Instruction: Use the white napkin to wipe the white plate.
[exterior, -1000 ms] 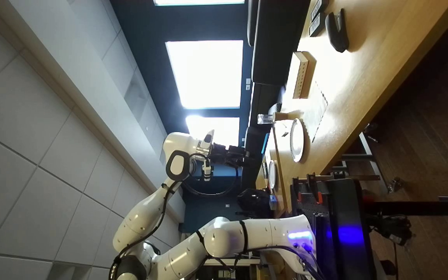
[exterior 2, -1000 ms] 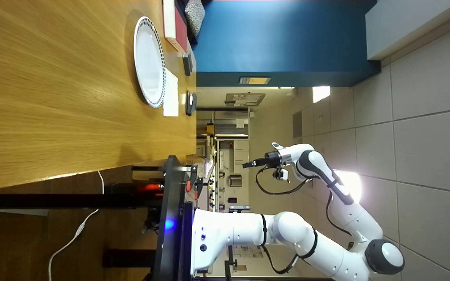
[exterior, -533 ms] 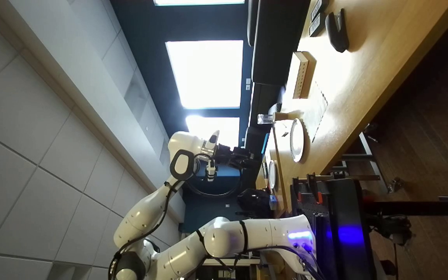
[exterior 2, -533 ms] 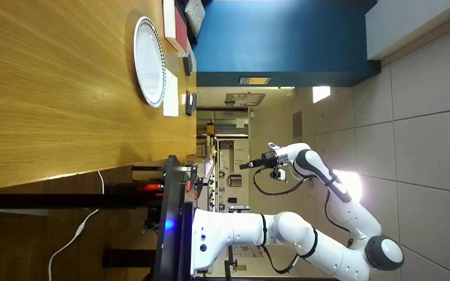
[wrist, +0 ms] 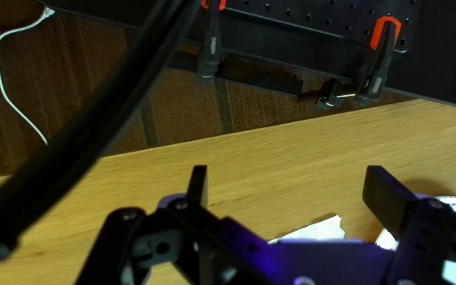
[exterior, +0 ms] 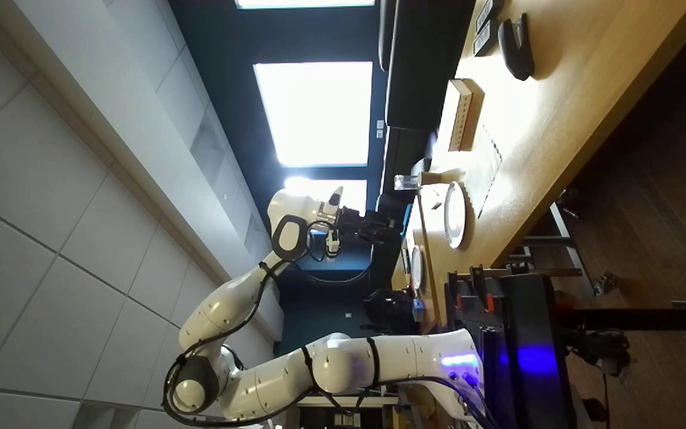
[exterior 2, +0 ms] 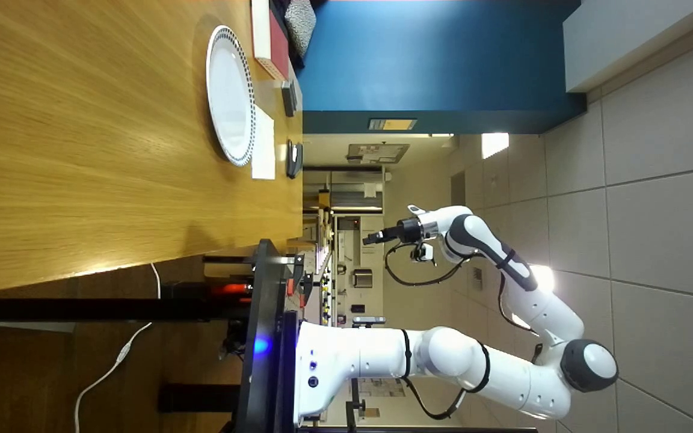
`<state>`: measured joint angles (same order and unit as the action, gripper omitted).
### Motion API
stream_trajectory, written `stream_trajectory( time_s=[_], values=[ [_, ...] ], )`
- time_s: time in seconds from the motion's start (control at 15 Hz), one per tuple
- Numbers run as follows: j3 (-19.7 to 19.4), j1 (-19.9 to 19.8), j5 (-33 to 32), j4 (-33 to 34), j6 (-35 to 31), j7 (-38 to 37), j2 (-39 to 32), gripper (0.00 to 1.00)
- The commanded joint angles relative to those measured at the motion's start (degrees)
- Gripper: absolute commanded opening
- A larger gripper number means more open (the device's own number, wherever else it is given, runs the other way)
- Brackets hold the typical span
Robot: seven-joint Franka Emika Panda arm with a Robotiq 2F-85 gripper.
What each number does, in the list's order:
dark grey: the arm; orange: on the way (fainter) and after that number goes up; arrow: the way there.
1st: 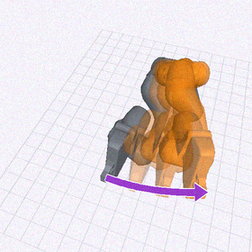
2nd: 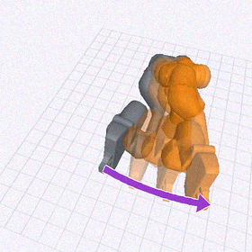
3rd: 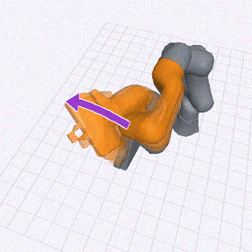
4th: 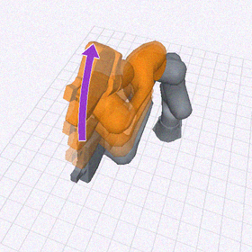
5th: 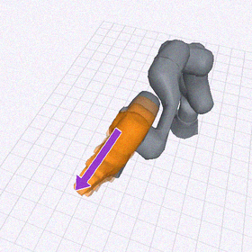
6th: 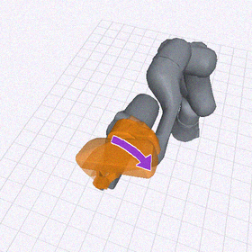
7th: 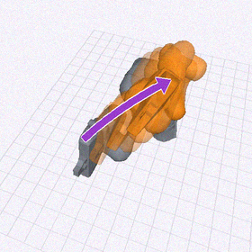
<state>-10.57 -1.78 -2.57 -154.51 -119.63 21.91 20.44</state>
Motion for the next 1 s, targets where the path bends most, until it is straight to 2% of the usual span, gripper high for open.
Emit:
stream_trajectory(
  time_s=[0.0,0.33,0.93],
  values=[
    [2.5,1.0,2.4,6.8,-0.6,-3.0,-5.6,1.00],
    [6.2,1.7,2.6,13.9,-2.1,-7.2,-13.6,1.00],
    [11.3,3.2,2.6,26.6,-0.6,-14.6,-27.2,1.00]
  ],
)
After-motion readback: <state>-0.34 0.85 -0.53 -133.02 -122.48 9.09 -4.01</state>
